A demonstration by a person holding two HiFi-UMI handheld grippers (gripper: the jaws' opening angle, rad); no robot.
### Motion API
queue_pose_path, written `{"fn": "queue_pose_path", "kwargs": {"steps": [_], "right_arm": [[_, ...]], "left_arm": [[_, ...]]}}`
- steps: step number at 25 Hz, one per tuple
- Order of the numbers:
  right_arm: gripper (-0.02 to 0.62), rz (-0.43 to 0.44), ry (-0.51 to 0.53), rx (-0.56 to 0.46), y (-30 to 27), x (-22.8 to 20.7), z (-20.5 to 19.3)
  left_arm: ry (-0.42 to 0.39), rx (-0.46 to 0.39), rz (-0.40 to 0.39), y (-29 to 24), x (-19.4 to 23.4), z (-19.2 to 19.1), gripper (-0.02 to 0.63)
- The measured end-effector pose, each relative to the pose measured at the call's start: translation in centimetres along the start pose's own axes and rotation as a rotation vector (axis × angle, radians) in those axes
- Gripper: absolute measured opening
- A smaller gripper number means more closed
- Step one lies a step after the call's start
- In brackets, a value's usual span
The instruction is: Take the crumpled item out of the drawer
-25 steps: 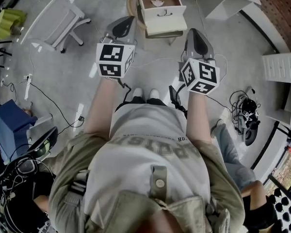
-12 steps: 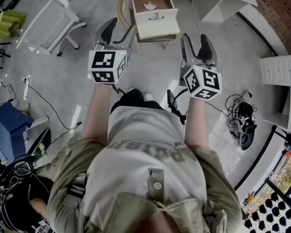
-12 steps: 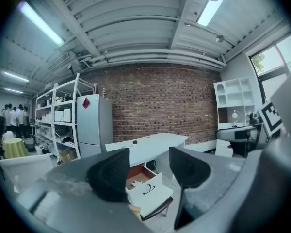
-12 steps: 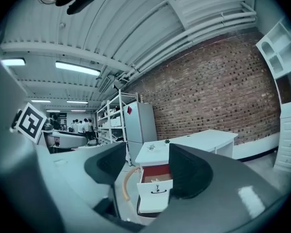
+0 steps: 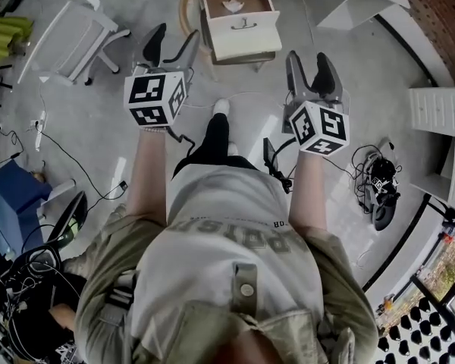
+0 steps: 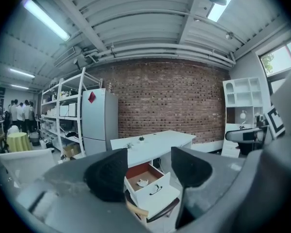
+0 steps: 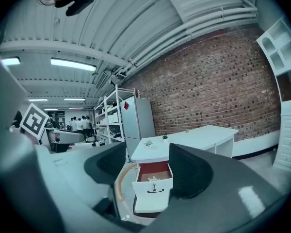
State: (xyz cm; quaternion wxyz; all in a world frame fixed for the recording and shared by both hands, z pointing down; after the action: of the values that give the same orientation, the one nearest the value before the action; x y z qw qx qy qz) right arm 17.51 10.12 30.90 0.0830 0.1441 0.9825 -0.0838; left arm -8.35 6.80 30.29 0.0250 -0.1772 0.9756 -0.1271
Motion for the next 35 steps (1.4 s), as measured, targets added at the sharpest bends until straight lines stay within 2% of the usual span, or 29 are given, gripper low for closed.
{"fn": "queue_pose_path", "kwargs": {"steps": [19, 25, 35], "right_arm": [[0.271, 0.018, 0.05, -0.022, -17.4, -0.5, 4.9], [0.27, 0.022, 0.06, -0.022, -21.4, -0.6, 5.3], [0.27, 0.045, 0.058, 0.03, -25.2, -2.1, 4.5]], "left_arm": [[0.005, -0.03, -0.062, -14.8, 7.8, 5.3, 0.302], [0.006, -0.029, -0.065, -17.9, 9.9, 5.8, 0.302], [0.035, 0.03, -0.033, -20.5, 11.2, 4.2, 0.302]]}}
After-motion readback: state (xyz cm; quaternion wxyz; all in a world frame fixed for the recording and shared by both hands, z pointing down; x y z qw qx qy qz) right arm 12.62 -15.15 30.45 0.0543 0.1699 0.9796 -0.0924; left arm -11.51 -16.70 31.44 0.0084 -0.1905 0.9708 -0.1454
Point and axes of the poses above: the fingertips, and each gripper's own axes: y backward along the fingers, x to its left, z out of its top, the point moved 1 cm from there along y, backward along the fingers
